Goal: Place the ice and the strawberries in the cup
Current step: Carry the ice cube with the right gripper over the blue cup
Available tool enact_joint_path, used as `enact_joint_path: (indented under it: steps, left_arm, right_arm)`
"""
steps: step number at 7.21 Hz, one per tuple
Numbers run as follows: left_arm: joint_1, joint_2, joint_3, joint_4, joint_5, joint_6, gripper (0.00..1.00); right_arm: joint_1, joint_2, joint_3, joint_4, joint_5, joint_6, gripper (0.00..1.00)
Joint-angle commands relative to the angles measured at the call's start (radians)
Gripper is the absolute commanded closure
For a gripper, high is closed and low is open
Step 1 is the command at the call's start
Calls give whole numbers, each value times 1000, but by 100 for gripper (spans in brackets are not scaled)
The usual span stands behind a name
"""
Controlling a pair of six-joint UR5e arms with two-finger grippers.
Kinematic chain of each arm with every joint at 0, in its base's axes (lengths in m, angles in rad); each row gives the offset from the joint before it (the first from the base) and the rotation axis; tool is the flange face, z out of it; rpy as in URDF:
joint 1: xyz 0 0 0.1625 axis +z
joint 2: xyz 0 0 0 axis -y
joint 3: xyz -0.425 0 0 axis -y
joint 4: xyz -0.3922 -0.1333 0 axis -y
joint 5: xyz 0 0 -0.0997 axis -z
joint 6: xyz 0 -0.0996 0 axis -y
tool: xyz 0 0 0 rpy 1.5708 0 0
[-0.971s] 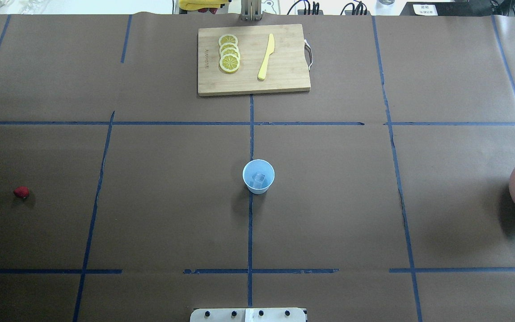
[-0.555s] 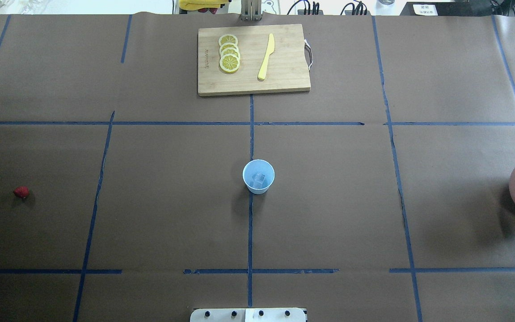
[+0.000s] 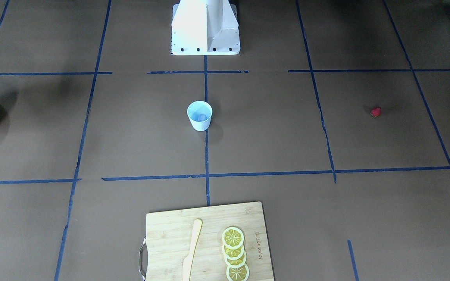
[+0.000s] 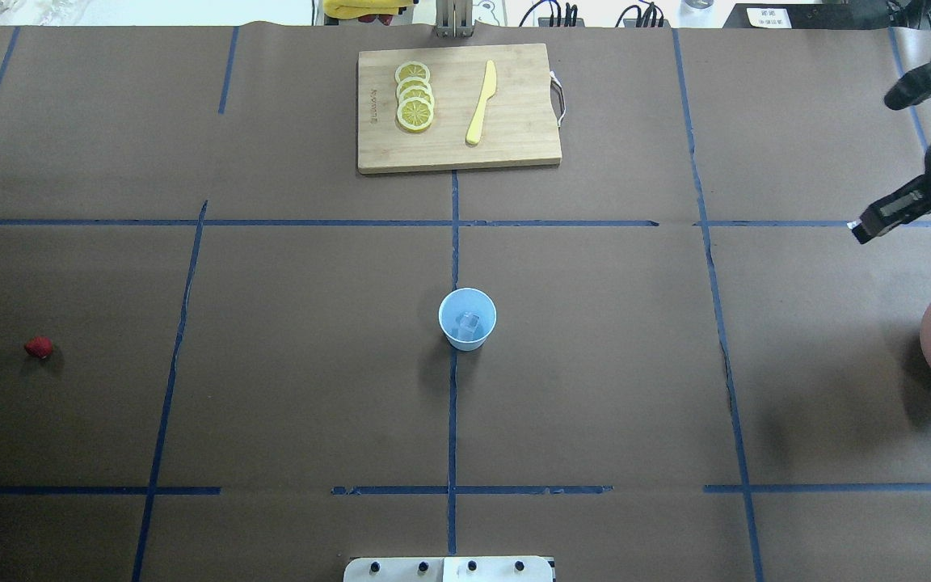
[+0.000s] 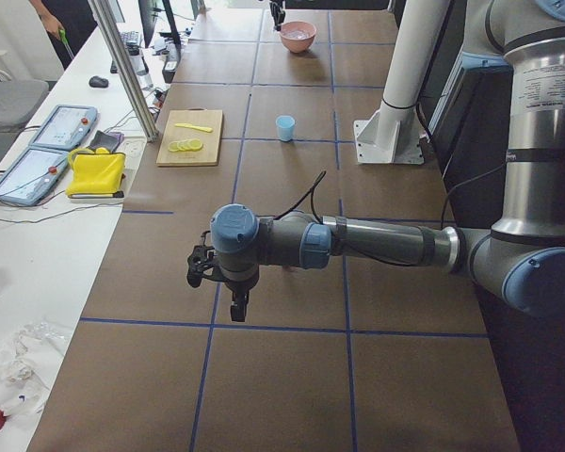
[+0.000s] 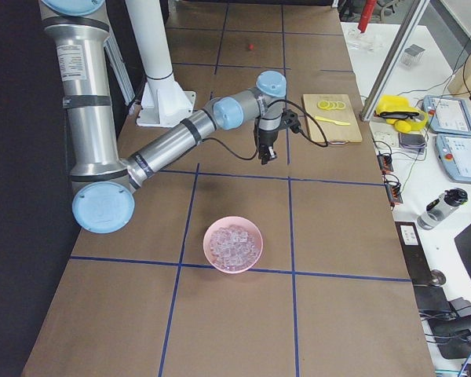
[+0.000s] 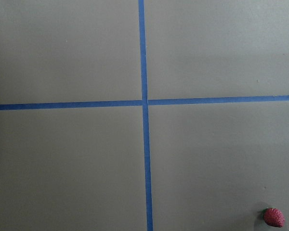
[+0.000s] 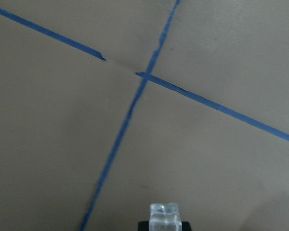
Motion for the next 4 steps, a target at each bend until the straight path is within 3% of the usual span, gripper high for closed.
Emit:
enact_joint_path:
  steps: [1,2,4]
  left_arm:
    - [0,2,6,0,1,0,0]
    - [2,2,9,-3,1,0,0]
    - [2,2,15,-9,1,0,0]
  right_arm:
    - [-202,209,-42,-4,-60,386,100]
    - [-300,338,-103,-4,-137,579,100]
    - [-487,457,-172,2,-329,812,100]
